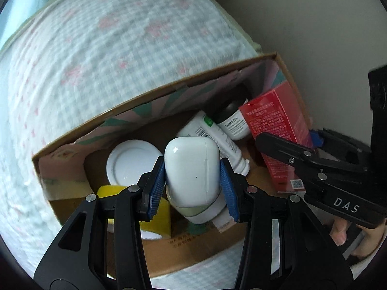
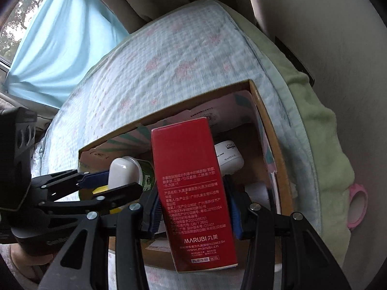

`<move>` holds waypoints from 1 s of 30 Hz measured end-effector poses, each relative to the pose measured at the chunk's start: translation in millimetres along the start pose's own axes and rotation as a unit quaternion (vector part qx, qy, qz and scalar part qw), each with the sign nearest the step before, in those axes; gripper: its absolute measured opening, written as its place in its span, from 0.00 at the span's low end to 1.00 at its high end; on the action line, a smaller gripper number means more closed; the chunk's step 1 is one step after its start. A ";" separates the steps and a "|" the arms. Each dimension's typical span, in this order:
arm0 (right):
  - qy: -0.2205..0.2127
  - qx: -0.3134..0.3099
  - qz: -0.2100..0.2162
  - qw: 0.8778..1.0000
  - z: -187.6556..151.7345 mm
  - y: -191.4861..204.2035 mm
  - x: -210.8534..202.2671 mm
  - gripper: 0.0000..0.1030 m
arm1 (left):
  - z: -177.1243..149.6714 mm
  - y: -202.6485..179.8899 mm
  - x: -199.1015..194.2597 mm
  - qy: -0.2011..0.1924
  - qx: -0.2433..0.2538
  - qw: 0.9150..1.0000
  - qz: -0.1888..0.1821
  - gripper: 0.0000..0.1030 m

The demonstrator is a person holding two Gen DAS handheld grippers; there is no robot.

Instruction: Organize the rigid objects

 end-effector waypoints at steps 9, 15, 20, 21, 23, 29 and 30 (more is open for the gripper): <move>-0.027 0.014 0.011 0.999 14.6 -15.6 -16.4 0.91 | 9.4 -17.8 -17.2 -0.018 0.072 0.996 0.044 1.00; -0.014 -0.016 -0.002 1.000 15.1 -6.7 -13.7 0.99 | 6.8 -12.0 -17.8 -0.015 0.064 0.997 0.034 1.00; -0.008 -0.020 -0.010 1.000 11.3 -2.7 -9.4 0.99 | 0.2 -8.8 -20.3 -0.011 0.058 0.998 0.034 1.00; -0.007 -0.019 -0.008 1.000 10.4 -2.4 -9.0 0.99 | -1.8 -7.6 -20.8 -0.010 0.059 0.998 0.036 1.00; -0.007 -0.019 -0.011 1.000 9.5 -2.1 -8.6 0.99 | -4.9 -4.3 -23.4 -0.010 0.055 0.998 0.034 1.00; -0.010 -0.016 -0.018 1.000 6.6 2.5 -12.9 0.99 | -13.0 2.4 -41.6 -0.020 0.046 0.998 0.033 1.00; -0.012 -0.015 -0.020 1.000 5.9 3.8 -14.8 0.99 | -14.3 3.3 -44.7 -0.022 0.045 0.998 0.033 1.00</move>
Point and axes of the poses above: each gripper's, at about its wrist camera, not at the fingertips, and x roughly the way its jaws point, y to its left, z to its top, the point moved 3 cm from there along x, roughly the way its jaws point, and after that the axes turned 2 degrees about -y, right-handed, at the moved point
